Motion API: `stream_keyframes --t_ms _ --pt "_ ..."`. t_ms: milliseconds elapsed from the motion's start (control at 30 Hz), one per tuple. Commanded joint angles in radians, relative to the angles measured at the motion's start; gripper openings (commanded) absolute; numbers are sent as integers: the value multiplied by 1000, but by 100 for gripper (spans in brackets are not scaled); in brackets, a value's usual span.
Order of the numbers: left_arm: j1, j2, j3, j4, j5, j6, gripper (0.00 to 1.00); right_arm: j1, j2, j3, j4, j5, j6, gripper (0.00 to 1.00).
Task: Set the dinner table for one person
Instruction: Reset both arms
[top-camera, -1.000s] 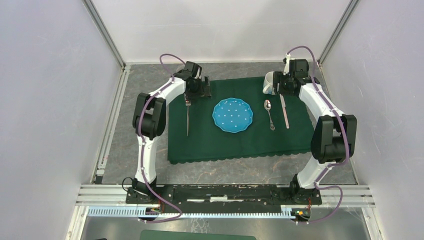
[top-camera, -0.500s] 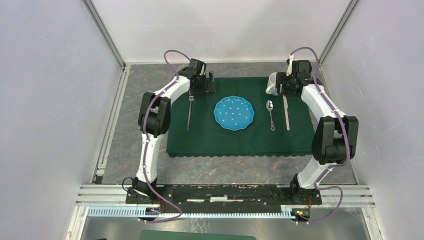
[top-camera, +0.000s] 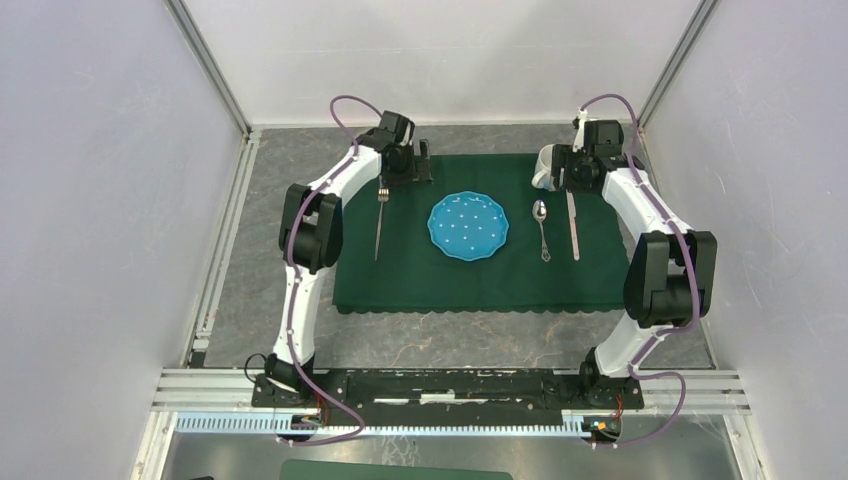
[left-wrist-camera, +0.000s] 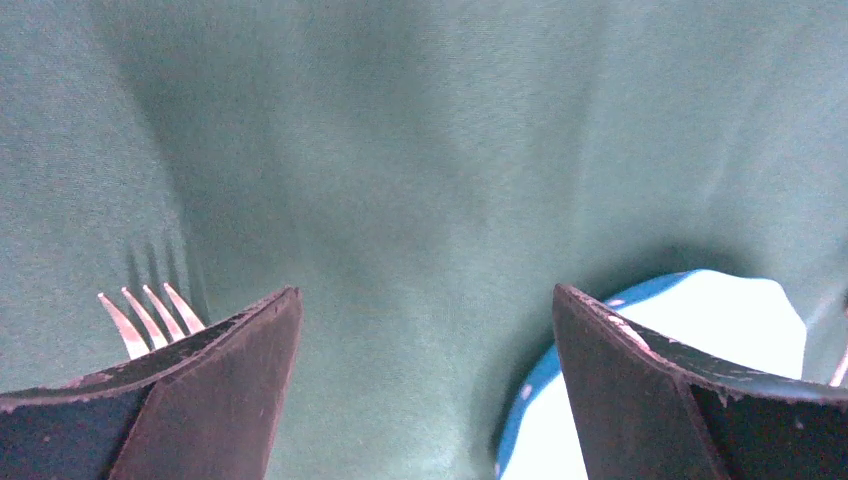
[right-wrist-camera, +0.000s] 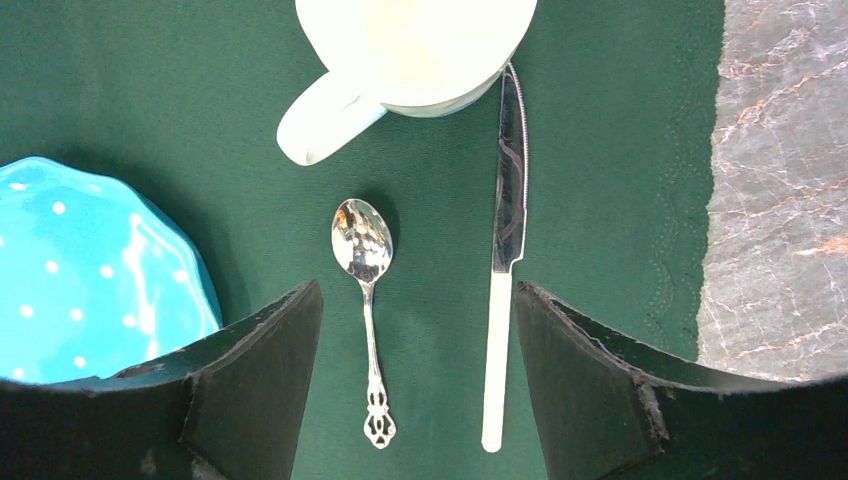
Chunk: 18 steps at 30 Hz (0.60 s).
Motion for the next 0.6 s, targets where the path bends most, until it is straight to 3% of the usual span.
stream_keyframes --t_ms 0,133,300,567 --pt "20 -23 191 -96 26 -30 100 -4 19 47 11 -50 -4 77" --pt "51 -66 272 -116 26 -26 100 -3 61 150 -48 -111 -1 78" --pt "86 -95 259 -162 11 17 100 -3 74 203 -75 -58 -13 78" --pt "106 -180 181 -136 22 -17 100 -4 3 106 0 -33 2 77"
